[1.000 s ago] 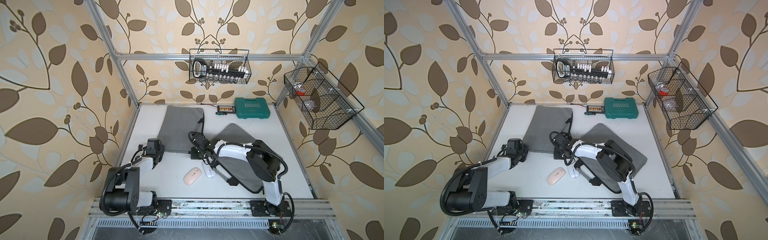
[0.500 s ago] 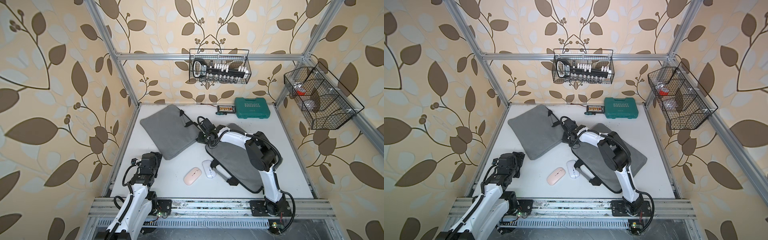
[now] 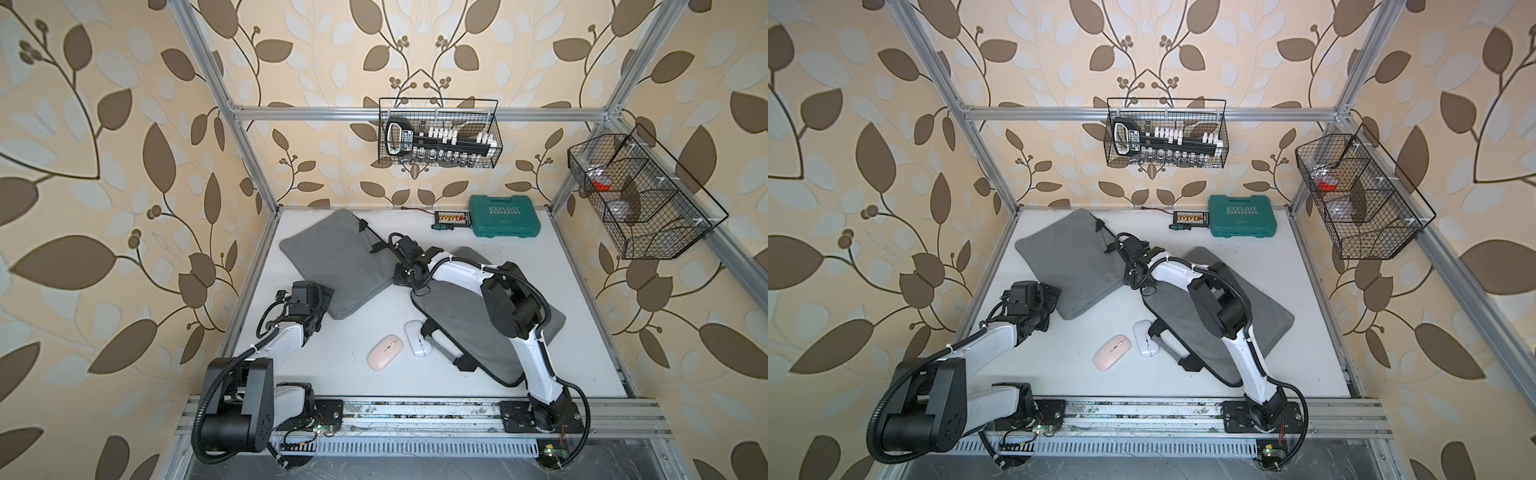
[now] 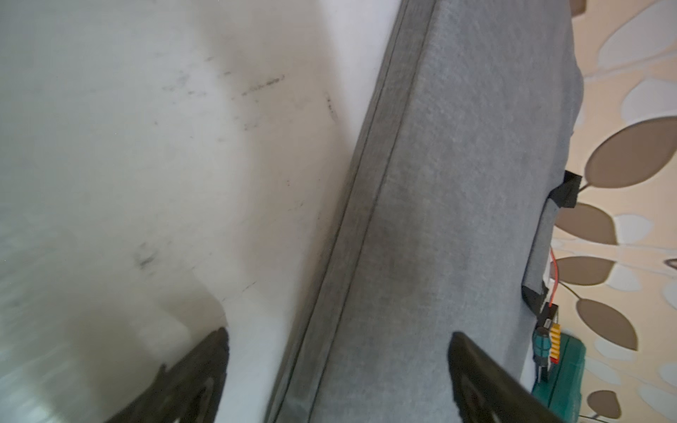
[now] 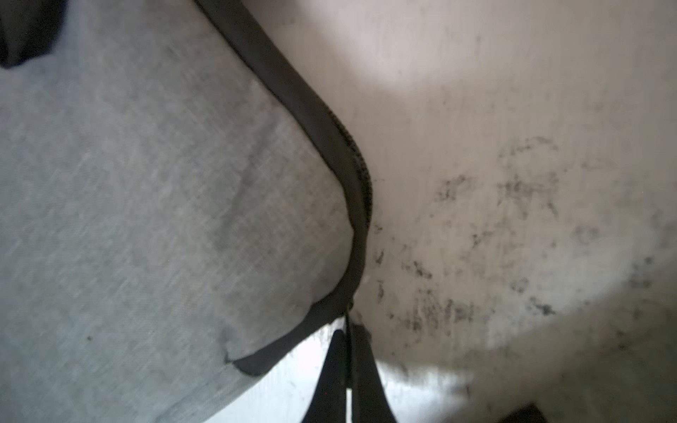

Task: Put the mouse into the laptop bag
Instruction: Unzip the zipper on the zippered laptop bag.

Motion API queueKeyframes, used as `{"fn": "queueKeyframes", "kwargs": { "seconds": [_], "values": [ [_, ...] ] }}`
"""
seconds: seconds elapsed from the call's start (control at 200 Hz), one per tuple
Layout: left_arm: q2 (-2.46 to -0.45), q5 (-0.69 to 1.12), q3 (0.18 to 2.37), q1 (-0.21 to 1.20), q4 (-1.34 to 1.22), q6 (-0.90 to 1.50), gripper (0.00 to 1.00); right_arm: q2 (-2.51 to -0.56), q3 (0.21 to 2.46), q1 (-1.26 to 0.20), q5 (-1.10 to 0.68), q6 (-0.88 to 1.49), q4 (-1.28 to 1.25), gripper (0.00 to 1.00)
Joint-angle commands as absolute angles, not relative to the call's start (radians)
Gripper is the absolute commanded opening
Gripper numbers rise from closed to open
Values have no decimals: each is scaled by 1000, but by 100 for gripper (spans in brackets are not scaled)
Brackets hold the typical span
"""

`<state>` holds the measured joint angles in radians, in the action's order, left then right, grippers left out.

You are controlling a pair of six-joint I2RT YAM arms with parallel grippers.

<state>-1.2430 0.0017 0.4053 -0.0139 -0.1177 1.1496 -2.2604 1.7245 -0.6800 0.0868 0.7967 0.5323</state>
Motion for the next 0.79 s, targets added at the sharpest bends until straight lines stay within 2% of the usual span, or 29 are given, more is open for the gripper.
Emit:
{"fn": "queueKeyframes", "kwargs": {
  "seconds": [0.0, 0.075, 0.11, 0.175, 0.22, 0.41, 0.685, 0.745, 0.79],
  "values": [
    [-1279, 43, 403, -12, -218, 1122, 64, -2284, 1720, -669, 119, 837, 580, 0],
    [-1294, 47, 386, -5, -257, 1127, 36, -2269, 1702, -677, 113, 872, 566, 0],
    [-1297, 43, 381, -1, -259, 1133, 26, -2260, 1690, -683, 108, 892, 560, 0],
    [-1297, 42, 367, 8, -270, 1143, 15, -2246, 1664, -690, 90, 945, 544, 0],
    [-1290, 36, 351, 18, -283, 1154, 11, -2236, 1647, -690, 86, 992, 542, 0],
    [-1245, -27, 334, 79, -253, 1178, 7, -2225, 1637, -784, 36, 1087, 519, 0],
    [-1153, -87, 332, 79, -153, 1176, 5, -2221, 1650, -868, 14, 1093, 498, 0],
    [-1127, -115, 349, 76, -99, 1163, 8, -2204, 1624, -883, 5, 1077, 475, 0],
    [-1111, -125, 367, 65, -58, 1145, 17, -2180, 1588, -900, -15, 1044, 426, 0]
  ]
}}
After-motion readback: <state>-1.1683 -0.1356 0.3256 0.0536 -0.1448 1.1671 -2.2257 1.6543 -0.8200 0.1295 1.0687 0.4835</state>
